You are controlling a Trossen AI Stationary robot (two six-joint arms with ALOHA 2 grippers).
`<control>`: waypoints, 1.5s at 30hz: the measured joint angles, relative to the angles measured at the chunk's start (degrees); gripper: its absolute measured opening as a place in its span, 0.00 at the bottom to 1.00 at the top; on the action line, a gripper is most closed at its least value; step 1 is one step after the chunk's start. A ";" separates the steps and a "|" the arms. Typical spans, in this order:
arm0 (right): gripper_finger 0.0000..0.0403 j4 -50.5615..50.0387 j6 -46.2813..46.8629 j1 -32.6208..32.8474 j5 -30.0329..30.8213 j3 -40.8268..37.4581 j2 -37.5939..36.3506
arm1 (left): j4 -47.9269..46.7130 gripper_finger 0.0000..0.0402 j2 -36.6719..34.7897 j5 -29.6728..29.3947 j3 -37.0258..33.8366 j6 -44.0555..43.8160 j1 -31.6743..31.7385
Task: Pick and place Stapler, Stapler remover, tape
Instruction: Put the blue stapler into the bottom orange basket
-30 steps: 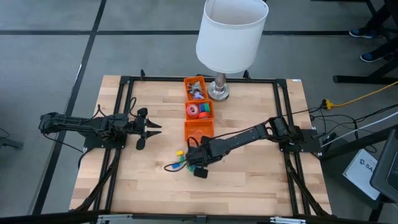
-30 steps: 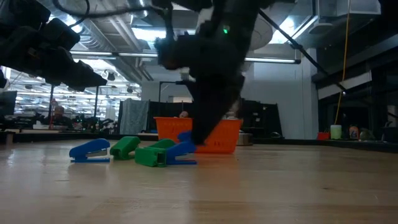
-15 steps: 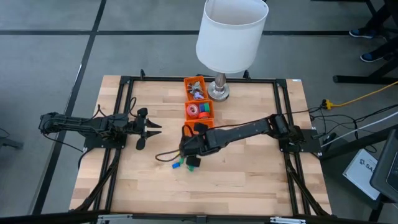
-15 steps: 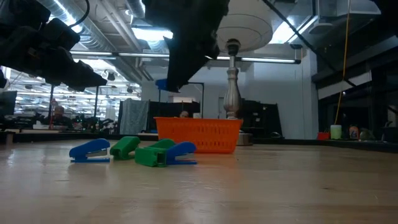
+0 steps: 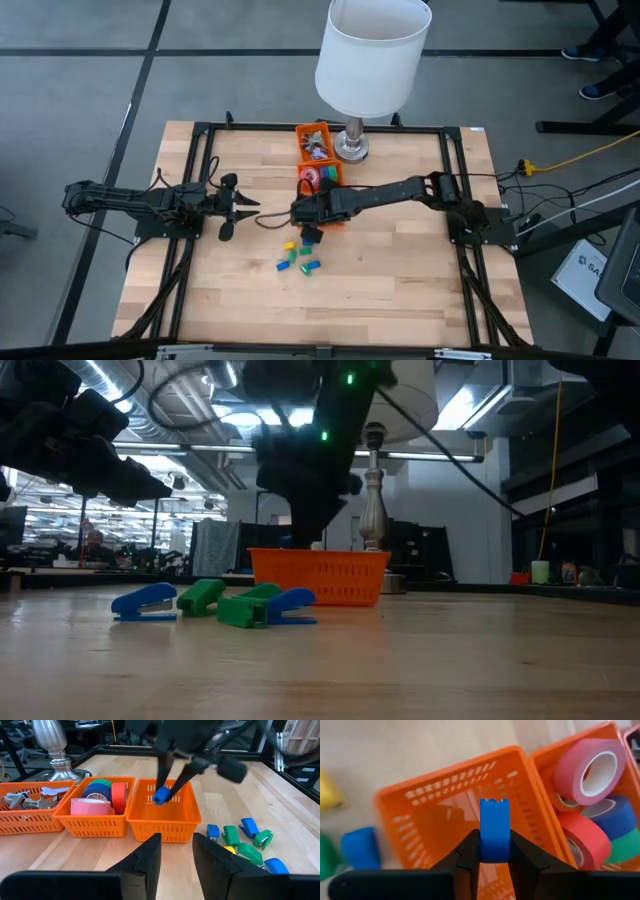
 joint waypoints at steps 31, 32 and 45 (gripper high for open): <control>0.42 -8.63 -22.96 -2.89 -13.53 6.79 0.00 | -0.01 0.27 0.01 0.00 -0.01 0.00 0.00; 0.43 -10.87 -22.96 -2.80 -13.37 8.10 -0.02 | 0.00 0.27 0.00 0.00 0.00 0.00 0.00; 0.45 -13.04 -21.89 -1.15 -25.02 12.35 0.00 | 0.00 0.27 0.02 0.00 -0.01 0.00 0.02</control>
